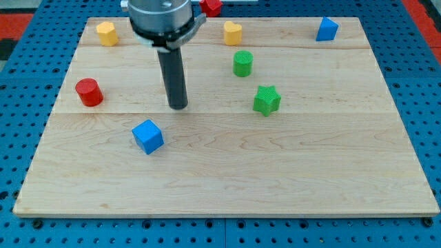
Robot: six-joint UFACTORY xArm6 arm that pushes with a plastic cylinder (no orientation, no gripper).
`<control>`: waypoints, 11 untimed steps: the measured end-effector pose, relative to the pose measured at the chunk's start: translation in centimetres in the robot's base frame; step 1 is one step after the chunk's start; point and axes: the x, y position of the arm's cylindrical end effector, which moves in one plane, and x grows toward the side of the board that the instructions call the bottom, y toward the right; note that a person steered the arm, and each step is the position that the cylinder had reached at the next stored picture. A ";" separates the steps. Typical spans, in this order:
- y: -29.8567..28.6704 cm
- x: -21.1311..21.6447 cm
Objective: Push the green circle diagnol to the green star
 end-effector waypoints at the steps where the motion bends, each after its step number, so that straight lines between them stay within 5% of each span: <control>1: 0.6 -4.6; 3: 13.7 -9.1; 4: 11.6 -11.1; 7: 23.7 -7.5; 11: 23.6 -6.8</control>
